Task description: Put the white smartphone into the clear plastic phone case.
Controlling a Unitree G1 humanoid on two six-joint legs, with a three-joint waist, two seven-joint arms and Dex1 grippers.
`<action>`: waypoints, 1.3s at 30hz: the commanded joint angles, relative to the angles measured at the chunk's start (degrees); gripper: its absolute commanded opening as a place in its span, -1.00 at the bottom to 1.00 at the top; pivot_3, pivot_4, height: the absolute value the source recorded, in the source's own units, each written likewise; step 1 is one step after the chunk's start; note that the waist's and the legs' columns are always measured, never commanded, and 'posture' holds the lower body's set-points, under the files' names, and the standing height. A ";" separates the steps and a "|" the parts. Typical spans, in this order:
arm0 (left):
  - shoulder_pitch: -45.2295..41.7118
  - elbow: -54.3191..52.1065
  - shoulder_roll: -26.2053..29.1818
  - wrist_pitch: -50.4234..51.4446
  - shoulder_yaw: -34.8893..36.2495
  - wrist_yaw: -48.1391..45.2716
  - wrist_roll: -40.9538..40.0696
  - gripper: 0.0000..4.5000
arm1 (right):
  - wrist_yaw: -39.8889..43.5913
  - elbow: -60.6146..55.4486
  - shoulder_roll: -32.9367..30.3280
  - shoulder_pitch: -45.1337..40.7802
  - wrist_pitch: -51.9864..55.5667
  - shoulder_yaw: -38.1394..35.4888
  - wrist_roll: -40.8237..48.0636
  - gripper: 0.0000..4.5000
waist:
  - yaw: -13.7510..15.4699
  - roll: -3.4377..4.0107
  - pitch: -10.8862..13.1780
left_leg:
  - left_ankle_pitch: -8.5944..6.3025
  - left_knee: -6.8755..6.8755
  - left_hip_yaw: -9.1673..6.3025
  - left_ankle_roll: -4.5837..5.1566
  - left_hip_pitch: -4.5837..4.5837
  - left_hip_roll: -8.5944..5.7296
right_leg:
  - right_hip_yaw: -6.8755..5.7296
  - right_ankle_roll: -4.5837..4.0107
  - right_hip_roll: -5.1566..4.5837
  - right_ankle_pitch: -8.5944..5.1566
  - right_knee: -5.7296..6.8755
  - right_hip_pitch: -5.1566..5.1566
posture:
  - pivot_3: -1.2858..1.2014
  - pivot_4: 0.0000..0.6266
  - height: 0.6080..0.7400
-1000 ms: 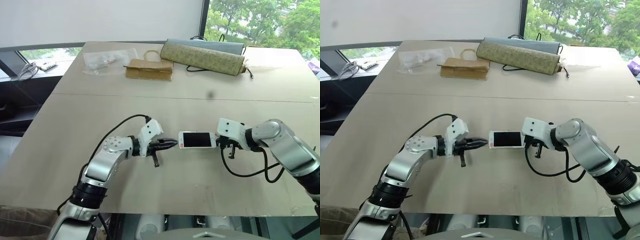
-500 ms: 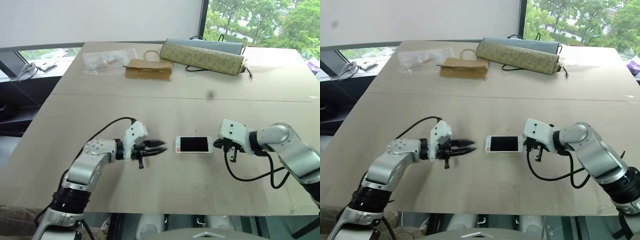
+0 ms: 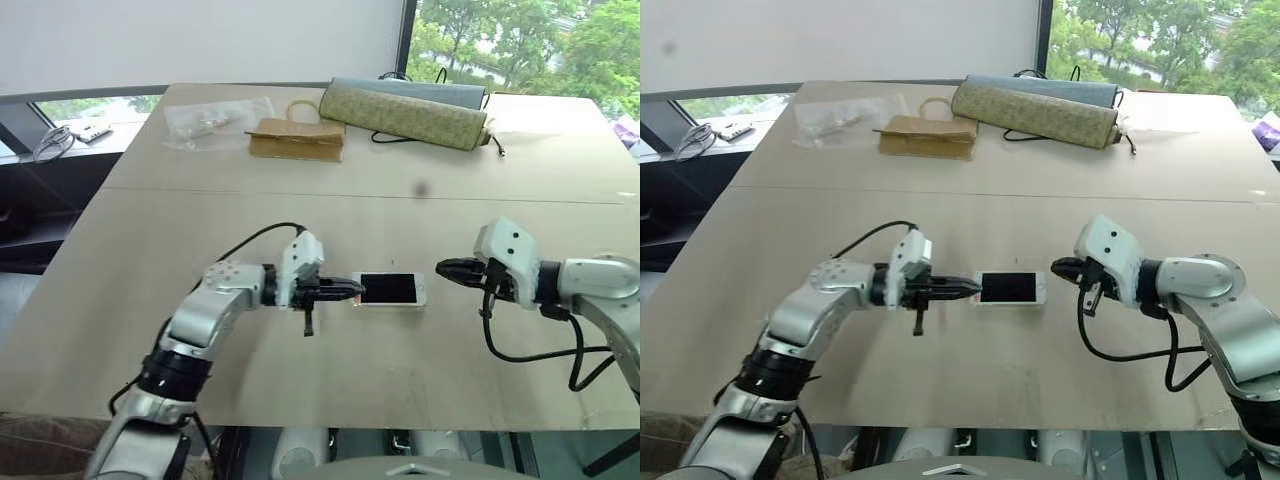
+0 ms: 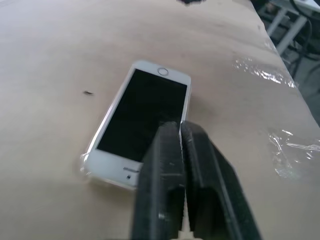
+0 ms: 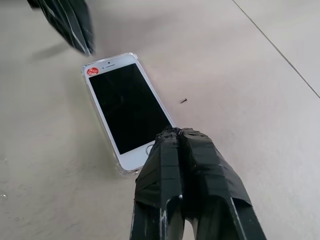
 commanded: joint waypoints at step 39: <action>2.64 3.60 -2.63 -5.82 -3.52 6.55 8.15 -0.98 | 1.00 21.45 1.89 -11.78 0.37 26.34 -7.91 -1.00 | -0.02 -0.08 -0.35 | -0.01 0.06 0.04 0.01 0.35 0.03 | 0.08 -0.03 -0.01 0.00 0.05 0.31 | 0.03 -0.52 1.00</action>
